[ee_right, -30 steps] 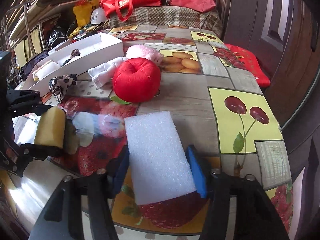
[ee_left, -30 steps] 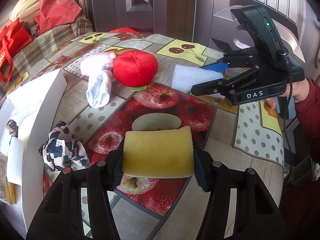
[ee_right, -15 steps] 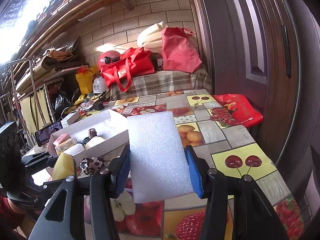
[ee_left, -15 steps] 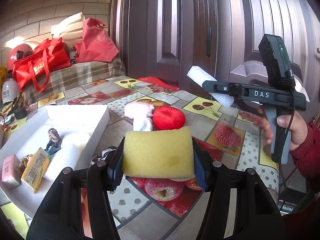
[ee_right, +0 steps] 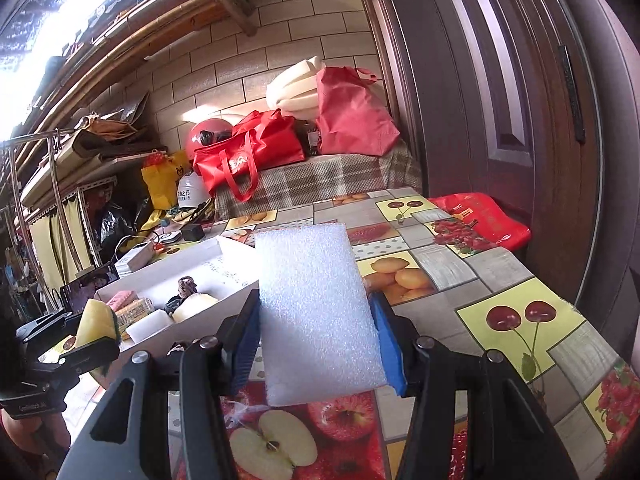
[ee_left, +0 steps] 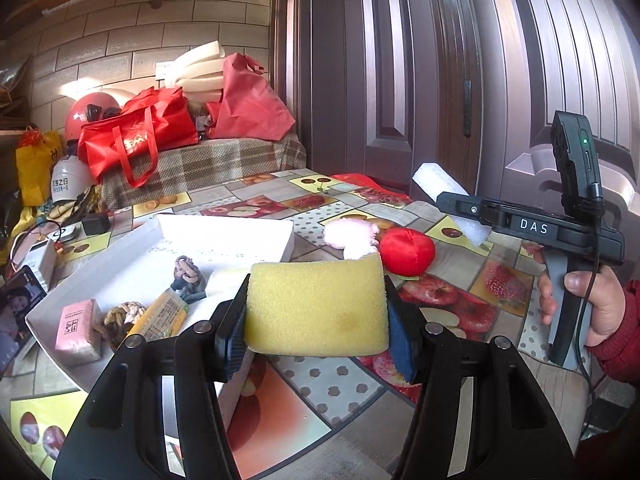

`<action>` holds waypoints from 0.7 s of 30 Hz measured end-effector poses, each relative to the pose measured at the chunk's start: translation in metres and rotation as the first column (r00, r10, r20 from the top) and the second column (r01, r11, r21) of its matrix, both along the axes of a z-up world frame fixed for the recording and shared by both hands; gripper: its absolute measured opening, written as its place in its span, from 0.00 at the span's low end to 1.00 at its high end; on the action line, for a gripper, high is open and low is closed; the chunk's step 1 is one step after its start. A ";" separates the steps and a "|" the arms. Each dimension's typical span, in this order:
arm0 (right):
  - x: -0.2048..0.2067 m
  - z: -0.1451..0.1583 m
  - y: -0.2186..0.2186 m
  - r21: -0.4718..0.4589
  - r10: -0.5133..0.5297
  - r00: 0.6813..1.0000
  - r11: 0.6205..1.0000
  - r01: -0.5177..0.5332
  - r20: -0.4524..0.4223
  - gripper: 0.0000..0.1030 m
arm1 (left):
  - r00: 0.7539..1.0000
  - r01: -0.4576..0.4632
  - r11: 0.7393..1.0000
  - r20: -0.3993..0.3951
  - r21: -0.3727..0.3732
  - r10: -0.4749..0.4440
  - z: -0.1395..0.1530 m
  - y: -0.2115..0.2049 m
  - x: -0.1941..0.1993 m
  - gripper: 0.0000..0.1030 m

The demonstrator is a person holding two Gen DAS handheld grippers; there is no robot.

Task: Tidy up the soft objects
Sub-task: 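Carry the yellow sponge and white foam strip over the tray with both grippers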

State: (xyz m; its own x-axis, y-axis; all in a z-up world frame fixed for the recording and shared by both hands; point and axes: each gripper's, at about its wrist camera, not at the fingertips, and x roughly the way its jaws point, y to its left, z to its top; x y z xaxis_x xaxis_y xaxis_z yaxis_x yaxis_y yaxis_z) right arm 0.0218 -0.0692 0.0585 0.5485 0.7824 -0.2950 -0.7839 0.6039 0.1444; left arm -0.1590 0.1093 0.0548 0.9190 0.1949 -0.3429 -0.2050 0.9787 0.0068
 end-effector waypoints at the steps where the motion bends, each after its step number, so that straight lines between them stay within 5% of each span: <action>1: -0.003 -0.001 0.004 -0.004 0.003 1.000 1.000 -0.003 0.007 0.51 | 1.000 -0.013 1.000 0.006 0.008 0.013 0.000 0.002 -0.003 0.56; 12: -0.024 -0.006 0.047 -0.044 0.092 0.995 0.995 -0.090 0.037 0.51 | 0.980 -0.194 0.980 0.049 -0.038 0.195 -0.002 0.050 -0.036 0.56; 21: -0.023 -0.010 0.071 -0.093 0.112 0.992 0.990 -0.106 0.061 0.51 | 0.967 -0.252 0.967 0.038 -0.037 0.253 -0.004 0.066 -0.035 0.56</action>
State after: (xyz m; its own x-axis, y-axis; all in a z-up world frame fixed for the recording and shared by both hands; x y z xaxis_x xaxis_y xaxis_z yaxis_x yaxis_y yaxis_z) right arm -0.0014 0.0019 0.0486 0.4821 0.8107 -0.3323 -0.8518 0.5225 0.0391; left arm -0.1942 0.1752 0.0505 0.8551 0.4123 -0.3145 -0.4450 0.8948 -0.0369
